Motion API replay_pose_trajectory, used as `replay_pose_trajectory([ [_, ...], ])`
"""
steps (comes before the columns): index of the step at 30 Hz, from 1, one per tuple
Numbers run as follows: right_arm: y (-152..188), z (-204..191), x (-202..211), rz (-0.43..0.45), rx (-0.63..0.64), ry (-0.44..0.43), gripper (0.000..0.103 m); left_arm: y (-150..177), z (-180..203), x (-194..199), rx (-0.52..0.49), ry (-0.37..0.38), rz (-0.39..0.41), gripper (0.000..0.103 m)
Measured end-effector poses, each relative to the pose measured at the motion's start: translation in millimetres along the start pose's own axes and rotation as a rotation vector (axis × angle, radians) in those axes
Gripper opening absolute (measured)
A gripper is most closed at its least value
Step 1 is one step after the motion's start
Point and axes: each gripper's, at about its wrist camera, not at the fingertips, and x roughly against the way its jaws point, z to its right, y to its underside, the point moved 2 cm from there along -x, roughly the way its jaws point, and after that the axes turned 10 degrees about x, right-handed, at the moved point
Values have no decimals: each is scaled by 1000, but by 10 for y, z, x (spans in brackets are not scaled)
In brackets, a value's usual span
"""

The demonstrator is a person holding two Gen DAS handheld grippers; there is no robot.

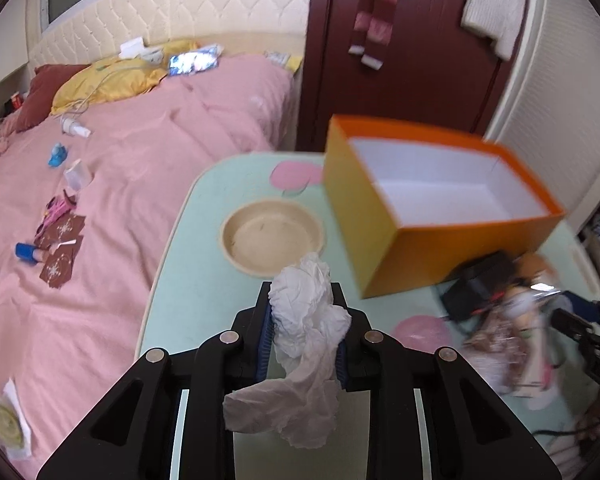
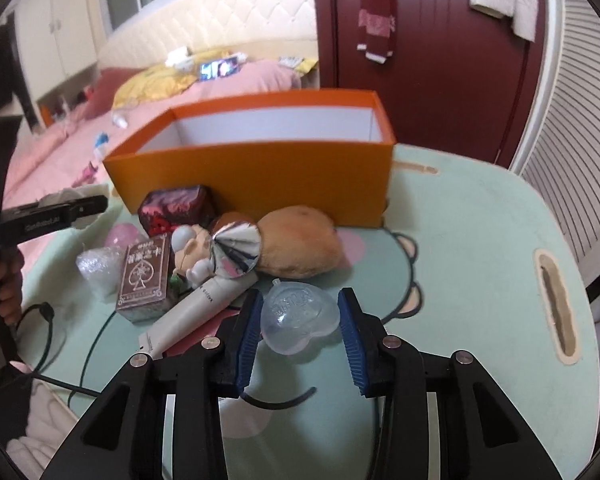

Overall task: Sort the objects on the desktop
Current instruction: 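Release tissue into orange box with left gripper while right gripper releases clear heart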

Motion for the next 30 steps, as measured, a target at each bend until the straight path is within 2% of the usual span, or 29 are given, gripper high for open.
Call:
replay_pose_trajectory([
  [7, -254, 113, 266, 101, -18, -17, 37, -202, 182, 409, 10, 103, 96, 27],
  [13, -724, 193, 294, 183, 18, -40, 37, -639, 596, 504, -98, 150, 171, 27],
  [17, -1025, 226, 119, 199, 29, -36, 37, -773, 746, 228, -114, 159, 145, 27],
  [21, -1121, 281, -61, 193, 27, -41, 37, -749, 798, -80, -113, 167, 104, 27],
  [25, -1083, 325, -319, 149, 17, -48, 37, -640, 786, -326, -107, 151, 55, 27],
  [27, -1009, 358, -496, 87, 4, -46, 38, -588, 761, -428, -95, 144, 28, 26],
  [29, -985, 309, -526, 93, 49, -5, 37, -574, 787, -417, -110, 145, 33, 26],
  [30, -984, 320, -540, 91, 37, -22, 37, -569, 788, -420, -110, 147, 34, 26],
])
